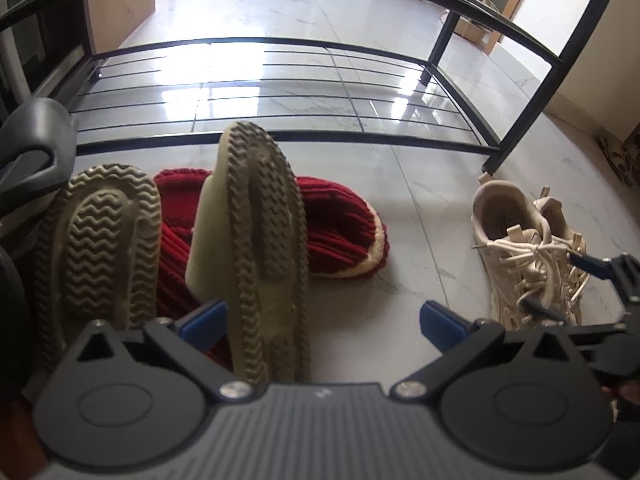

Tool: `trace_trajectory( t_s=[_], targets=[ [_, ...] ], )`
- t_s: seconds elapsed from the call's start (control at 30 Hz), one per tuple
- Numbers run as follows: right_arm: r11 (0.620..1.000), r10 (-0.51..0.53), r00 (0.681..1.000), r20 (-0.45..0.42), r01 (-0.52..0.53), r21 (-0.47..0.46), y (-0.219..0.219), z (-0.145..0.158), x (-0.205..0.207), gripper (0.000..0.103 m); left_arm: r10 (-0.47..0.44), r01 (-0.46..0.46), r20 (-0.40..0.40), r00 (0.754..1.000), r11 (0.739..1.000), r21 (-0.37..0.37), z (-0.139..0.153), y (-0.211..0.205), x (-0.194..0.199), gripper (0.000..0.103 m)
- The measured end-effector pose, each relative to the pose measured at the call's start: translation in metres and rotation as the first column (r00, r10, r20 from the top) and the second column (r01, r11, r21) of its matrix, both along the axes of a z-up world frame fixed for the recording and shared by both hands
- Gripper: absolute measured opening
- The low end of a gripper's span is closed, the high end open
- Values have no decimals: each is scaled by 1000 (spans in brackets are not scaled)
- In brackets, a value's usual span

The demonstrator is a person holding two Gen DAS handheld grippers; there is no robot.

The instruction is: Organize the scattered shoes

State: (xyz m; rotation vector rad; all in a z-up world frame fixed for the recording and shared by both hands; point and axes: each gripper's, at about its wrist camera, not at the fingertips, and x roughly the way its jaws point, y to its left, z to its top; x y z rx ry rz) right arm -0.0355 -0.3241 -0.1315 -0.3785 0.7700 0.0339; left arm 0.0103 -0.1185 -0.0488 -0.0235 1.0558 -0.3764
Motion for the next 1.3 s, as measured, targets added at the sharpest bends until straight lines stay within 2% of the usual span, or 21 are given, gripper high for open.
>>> trace_trajectory(
  t_s=[0.03,0.13,0.23,0.27,0.33,0.4,0.5,0.6,0.67,0.8,0.9,1.0,1.13,1.3],
  targets=[
    [1000,-13,1000,-24,12,-29,4,-8,8,93,1,-1,-4,1000,1000,-1,-1,0,1,102],
    [987,-24,999,-44,16,-162,12,-30,19,77,6,-6,-16,1000,1000,-6,-2,0,4,102],
    [990,-21,1000,-6,20,-138,8,-30,7,70,10,-10,-29,1000,1000,-10,-4,0,7,102],
    [995,-34,999,8,35,-97,4,-28,3,69,11,-11,-33,999,1000,-11,-5,0,7,102],
    [997,-63,998,30,62,39,-9,-22,-2,69,13,-14,-40,999,1000,-14,-6,0,9,102],
    [985,-85,996,34,79,155,-24,-17,-5,69,9,-10,-44,999,1000,-15,-7,1,7,102],
    [957,-123,991,43,107,268,-46,-20,-9,71,8,-8,-41,999,1000,1,-9,-1,7,102],
    [912,-155,988,23,134,387,-78,-22,-12,75,10,-9,-42,999,1000,12,-11,-1,6,102],
    [897,-198,980,10,178,404,-100,-23,-17,79,9,-9,-43,999,1000,16,-12,-2,6,102],
    [894,-194,981,-10,181,409,-103,-15,-24,80,7,-6,-44,999,1000,18,-12,-2,5,102],
    [900,-192,979,69,148,410,-94,10,-49,85,3,-3,-42,999,1000,14,-12,-2,4,102],
    [906,-164,981,104,108,409,-81,15,-68,86,-1,1,-49,999,1000,14,-13,-4,4,102],
    [854,-66,997,42,34,519,-54,2,-89,85,-12,12,-54,998,1000,14,-14,-5,1,102],
    [771,-140,990,-27,127,624,-61,-20,-84,86,-9,10,-50,999,1000,24,-15,-4,0,102]
  ],
)
